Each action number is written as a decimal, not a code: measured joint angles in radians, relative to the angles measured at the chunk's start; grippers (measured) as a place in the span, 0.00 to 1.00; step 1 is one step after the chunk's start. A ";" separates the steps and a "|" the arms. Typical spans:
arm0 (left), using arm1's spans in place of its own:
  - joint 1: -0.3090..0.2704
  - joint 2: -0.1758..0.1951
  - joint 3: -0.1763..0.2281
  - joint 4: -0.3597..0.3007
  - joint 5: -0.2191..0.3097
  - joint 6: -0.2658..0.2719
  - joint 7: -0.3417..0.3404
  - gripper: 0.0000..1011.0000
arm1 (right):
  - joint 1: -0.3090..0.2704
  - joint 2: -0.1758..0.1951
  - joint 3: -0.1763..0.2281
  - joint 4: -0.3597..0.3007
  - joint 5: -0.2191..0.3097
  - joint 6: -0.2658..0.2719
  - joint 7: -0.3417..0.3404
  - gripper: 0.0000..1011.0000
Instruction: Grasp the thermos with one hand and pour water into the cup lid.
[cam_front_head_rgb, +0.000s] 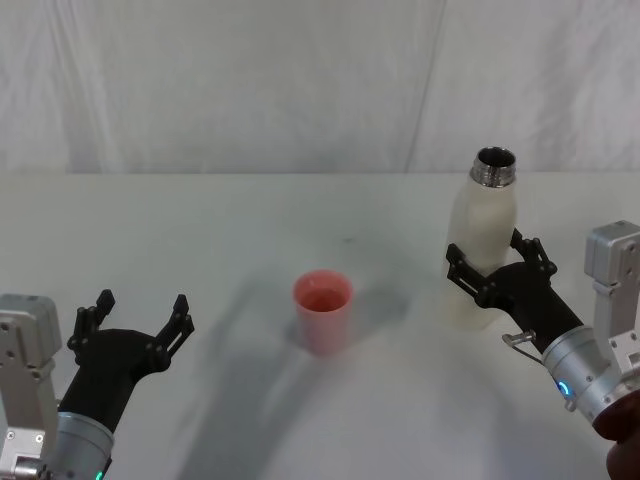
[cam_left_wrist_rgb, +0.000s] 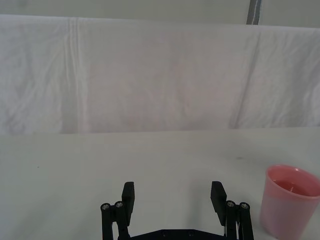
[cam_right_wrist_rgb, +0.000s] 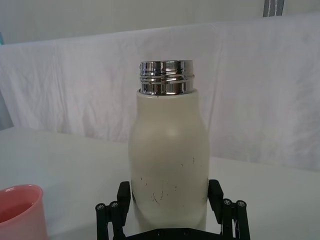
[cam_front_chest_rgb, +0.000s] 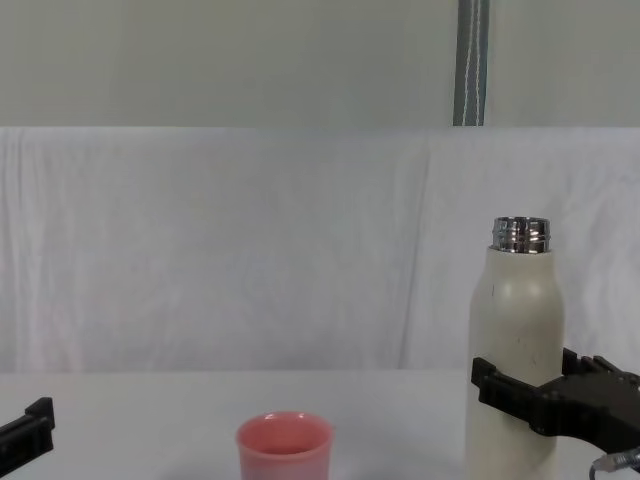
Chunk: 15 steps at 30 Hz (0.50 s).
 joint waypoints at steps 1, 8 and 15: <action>0.000 0.000 0.000 0.000 0.000 0.000 0.000 0.99 | -0.001 0.000 0.000 -0.002 0.000 0.001 0.000 0.99; 0.000 0.000 0.000 0.000 0.000 0.000 0.000 0.99 | -0.013 0.005 0.002 -0.017 0.000 0.006 -0.005 0.99; 0.000 0.000 0.000 0.000 0.000 0.000 0.000 0.99 | -0.027 0.011 0.004 -0.035 -0.002 0.012 -0.007 0.99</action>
